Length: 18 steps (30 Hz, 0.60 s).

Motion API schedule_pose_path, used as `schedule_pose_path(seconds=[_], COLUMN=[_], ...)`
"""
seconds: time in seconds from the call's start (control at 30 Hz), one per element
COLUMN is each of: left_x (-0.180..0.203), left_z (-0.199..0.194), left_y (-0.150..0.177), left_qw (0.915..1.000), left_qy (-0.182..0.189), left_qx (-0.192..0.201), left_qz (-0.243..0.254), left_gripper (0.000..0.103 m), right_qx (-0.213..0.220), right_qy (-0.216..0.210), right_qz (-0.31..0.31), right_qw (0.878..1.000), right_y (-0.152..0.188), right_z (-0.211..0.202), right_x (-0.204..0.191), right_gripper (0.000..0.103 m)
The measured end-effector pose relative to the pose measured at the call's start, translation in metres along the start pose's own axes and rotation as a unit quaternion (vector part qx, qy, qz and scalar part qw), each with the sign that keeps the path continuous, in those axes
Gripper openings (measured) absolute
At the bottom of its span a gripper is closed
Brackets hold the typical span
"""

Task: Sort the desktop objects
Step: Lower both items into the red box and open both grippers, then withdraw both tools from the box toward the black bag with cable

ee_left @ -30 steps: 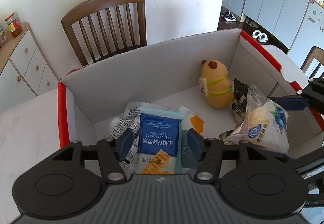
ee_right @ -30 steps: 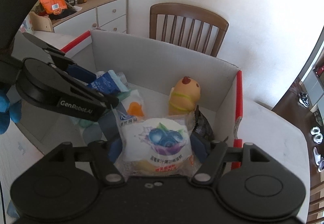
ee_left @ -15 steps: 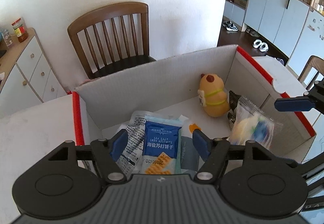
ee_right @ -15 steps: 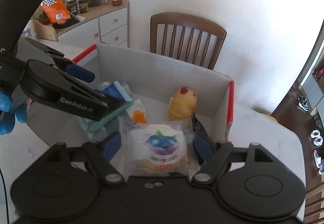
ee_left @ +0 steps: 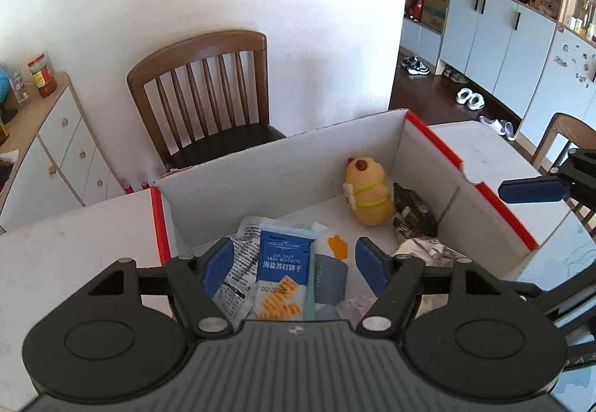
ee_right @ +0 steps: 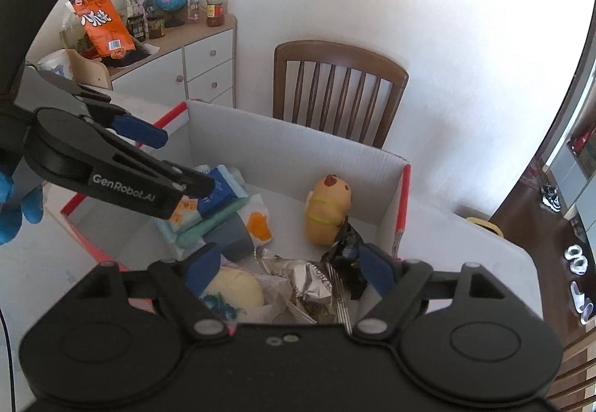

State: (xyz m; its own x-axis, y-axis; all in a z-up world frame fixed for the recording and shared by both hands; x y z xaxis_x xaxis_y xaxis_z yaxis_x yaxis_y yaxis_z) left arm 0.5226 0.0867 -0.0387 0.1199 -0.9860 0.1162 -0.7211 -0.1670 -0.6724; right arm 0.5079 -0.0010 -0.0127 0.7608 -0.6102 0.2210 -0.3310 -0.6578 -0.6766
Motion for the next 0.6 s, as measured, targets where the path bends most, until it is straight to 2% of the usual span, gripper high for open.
schedule_pose_path(seconds=[0.53,0.6], left_x=[0.014,0.016], left_z=[-0.074,-0.082], left_y=[0.02,0.025], left_qw=[0.9983,0.9979], left_qy=[0.041,0.044], left_qx=[0.042,0.047], left_qz=[-0.001,0.0], left_gripper=[0.071,0.076], right_qx=[0.025,0.028], right_qy=[0.01,0.013], right_qz=[0.006,0.008], right_qw=[1.0,0.999], right_y=[0.011,0.016], right_z=[-0.057,-0.064], right_x=[-0.018,-0.021], right_gripper=[0.083,0.083])
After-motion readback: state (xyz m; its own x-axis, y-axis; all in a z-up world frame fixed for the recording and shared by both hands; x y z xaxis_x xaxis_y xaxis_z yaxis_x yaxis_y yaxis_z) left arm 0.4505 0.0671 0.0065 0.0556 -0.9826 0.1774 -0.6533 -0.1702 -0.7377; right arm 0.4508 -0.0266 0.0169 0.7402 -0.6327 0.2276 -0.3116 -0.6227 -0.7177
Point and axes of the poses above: each gripper's, at about its wrist camera, not at the fingertips, and z roughly the way its jaws point, x to its right, y to its underside, the point moved 9 cm from there along z, roughly the way its jaws point, and after that the axes turned 12 degrees about -z, right-handed, at the moved point
